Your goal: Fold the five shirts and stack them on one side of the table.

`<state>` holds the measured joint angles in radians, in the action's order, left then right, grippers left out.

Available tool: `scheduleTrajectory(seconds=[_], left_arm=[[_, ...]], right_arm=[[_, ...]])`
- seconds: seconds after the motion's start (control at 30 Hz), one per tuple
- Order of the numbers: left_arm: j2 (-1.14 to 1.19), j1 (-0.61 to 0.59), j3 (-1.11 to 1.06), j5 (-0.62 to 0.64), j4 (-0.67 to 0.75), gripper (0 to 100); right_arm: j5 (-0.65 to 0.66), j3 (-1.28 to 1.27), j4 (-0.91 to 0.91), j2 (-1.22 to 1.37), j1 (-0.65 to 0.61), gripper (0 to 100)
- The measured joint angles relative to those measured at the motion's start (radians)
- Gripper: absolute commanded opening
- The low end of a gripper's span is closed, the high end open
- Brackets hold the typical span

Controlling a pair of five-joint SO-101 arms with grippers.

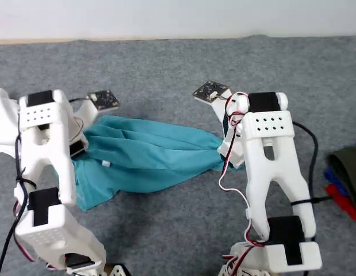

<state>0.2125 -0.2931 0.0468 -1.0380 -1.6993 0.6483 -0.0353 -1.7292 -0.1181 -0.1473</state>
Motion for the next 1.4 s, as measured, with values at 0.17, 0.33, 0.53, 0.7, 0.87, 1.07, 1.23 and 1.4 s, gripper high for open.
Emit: scheduleTrajectory(seconds=[0.17,0.33,0.53,0.7,0.87,1.07,1.23,1.4], left_arm=[[-0.130,0.009,0.109,0.120,-0.025,0],[-0.331,0.064,0.160,0.259,-0.025,0],[-0.595,0.150,0.172,0.381,-0.026,0],[-0.784,0.157,0.172,0.468,0.078,0],[-0.959,0.157,0.172,0.486,0.216,0],[-1.120,0.157,0.173,0.489,0.288,0],[-1.198,0.157,0.173,0.489,0.288,0],[-1.231,0.157,0.176,0.489,0.210,0]], right_arm=[[0.000,0.118,-0.017,-0.137,0.000,0.9],[0.000,0.233,-0.017,-0.256,0.003,0.9],[0.000,0.373,-0.017,-0.388,0.138,0.9],[0.000,0.486,-0.017,-0.485,0.264,0.9],[0.034,0.539,-0.020,-0.592,0.302,0.9],[0.117,0.551,-0.020,-0.674,0.325,0.9],[0.172,0.551,0.003,-0.712,0.410,0.9],[0.212,0.551,0.150,-0.753,0.477,0.9]])
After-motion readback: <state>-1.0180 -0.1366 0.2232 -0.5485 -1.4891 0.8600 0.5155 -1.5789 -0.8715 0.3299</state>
